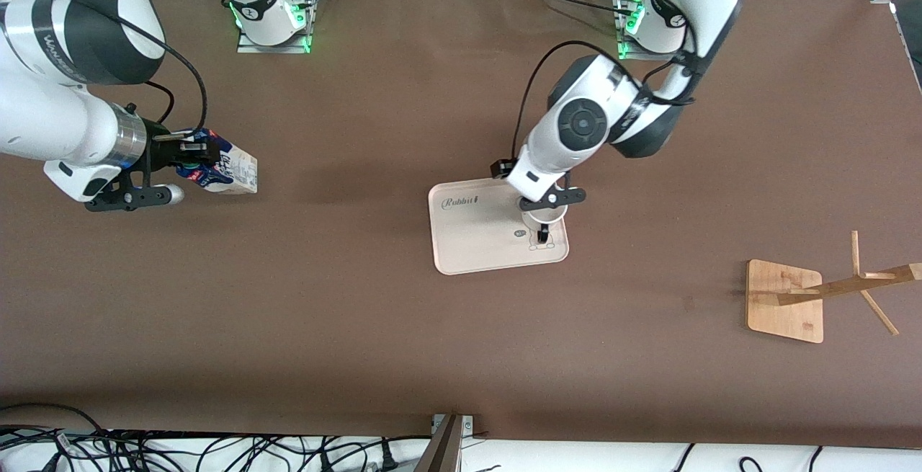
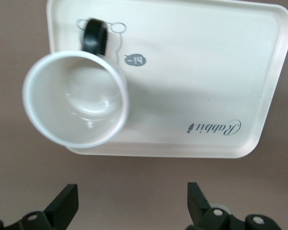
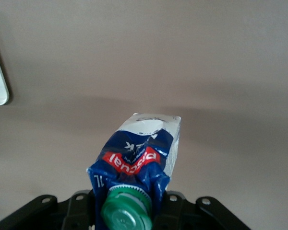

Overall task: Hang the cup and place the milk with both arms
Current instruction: 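Carry the carton away with the right gripper while the left gripper lifts the mug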

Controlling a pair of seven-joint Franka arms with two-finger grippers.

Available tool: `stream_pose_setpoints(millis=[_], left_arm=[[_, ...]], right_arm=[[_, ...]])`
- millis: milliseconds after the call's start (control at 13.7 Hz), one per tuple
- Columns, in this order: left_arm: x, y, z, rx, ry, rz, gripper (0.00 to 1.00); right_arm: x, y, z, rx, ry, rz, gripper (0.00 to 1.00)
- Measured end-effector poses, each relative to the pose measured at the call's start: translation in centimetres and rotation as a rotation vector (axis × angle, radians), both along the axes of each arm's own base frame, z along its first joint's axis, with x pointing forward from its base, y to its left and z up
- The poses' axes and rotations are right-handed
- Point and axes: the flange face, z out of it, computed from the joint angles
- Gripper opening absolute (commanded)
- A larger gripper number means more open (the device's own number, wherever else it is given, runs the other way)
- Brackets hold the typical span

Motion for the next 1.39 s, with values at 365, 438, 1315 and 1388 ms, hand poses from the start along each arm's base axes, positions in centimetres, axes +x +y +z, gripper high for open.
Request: stream_pose_setpoints(millis=[365, 438, 1315, 1388], left_arm=[[2.3, 0.1, -1.4, 0.033, -0.049, 0.0, 1.0], [2.5, 0.1, -1.7, 0.045, -0.066, -0.009, 1.0], [5.8, 1.3, -4.8, 0.021, -0.109, 0.005, 0.0], [6.0, 1.6, -4.6, 0.025, -0.11, 0.008, 0.0]], right_arm=[[-0.4, -3.1, -5.2, 0.017, -0.033, 0.04, 0.36], [-0.6, -3.4, -5.7, 0.019, -0.033, 0.047, 0.36], [-1.7, -5.6, -11.1, 0.021, -0.075, 0.072, 0.36], [-1.8, -5.9, -11.4, 0.022, -0.071, 0.075, 0.36]])
